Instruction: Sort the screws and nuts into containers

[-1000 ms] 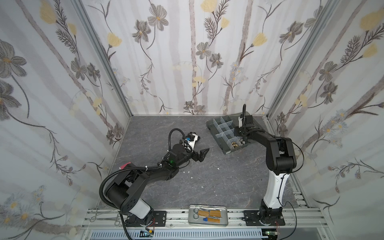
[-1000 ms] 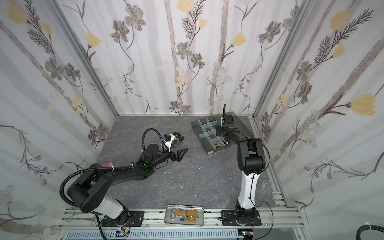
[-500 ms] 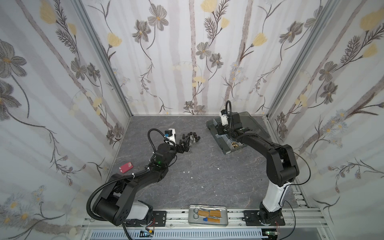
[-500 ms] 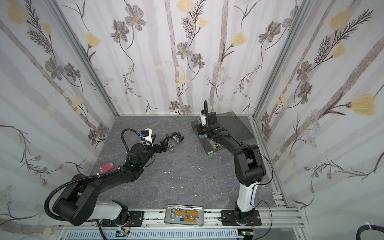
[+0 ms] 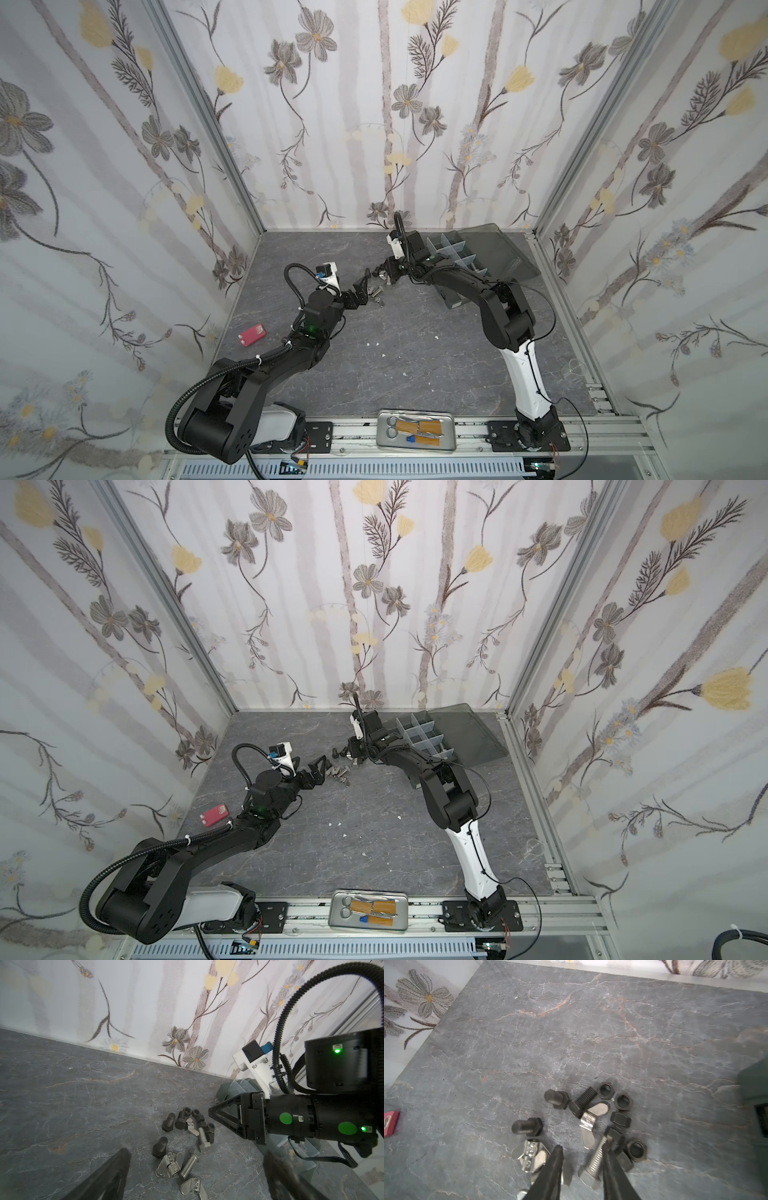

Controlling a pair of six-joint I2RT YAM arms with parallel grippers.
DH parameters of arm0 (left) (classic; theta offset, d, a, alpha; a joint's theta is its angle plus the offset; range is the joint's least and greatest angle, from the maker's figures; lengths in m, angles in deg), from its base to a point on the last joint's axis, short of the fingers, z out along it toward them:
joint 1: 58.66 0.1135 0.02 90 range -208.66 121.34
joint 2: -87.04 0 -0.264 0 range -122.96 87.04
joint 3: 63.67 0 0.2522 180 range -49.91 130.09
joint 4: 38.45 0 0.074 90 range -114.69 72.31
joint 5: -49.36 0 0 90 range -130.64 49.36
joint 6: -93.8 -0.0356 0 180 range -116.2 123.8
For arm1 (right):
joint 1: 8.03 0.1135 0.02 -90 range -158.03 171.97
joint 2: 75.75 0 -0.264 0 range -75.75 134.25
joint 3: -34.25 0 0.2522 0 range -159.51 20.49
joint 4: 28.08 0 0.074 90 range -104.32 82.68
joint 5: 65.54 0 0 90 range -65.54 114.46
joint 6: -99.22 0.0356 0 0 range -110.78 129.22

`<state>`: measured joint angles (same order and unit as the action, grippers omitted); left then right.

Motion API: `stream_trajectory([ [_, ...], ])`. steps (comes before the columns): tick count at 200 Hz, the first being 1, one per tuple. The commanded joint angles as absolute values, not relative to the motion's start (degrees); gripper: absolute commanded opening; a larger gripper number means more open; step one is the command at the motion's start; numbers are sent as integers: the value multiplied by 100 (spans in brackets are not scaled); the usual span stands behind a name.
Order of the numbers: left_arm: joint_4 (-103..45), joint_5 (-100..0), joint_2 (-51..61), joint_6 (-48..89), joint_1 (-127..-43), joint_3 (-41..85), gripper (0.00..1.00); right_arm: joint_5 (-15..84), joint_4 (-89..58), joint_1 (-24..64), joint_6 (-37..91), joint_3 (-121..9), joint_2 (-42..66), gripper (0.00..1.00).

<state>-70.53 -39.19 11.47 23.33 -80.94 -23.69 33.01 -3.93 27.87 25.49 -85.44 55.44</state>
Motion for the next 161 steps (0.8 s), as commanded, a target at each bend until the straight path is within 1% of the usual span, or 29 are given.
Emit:
stream_trajectory([
  [1,-7138,-3996,1138,2406,-8089,-2367,100,2955,206,2860,2875,-9069,5965,32],
  [26,-7114,-4061,1138,2375,-8089,-2365,100,2642,573,2939,2946,-9509,6335,31],
  [71,-7074,-4064,1125,2277,-8089,-2337,100,2145,563,2985,3135,-9540,6531,32],
  [133,-7080,-4143,937,2269,-8087,-2210,100,2089,680,2988,3179,-9728,6890,33],
  [154,-7082,-4169,901,2293,-8089,-2186,100,2094,776,2988,3189,-9728,6916,32],
  [161,-7077,-4185,900,2304,-8089,-2185,100,2114,824,2990,3192,-9728,6909,29],
])
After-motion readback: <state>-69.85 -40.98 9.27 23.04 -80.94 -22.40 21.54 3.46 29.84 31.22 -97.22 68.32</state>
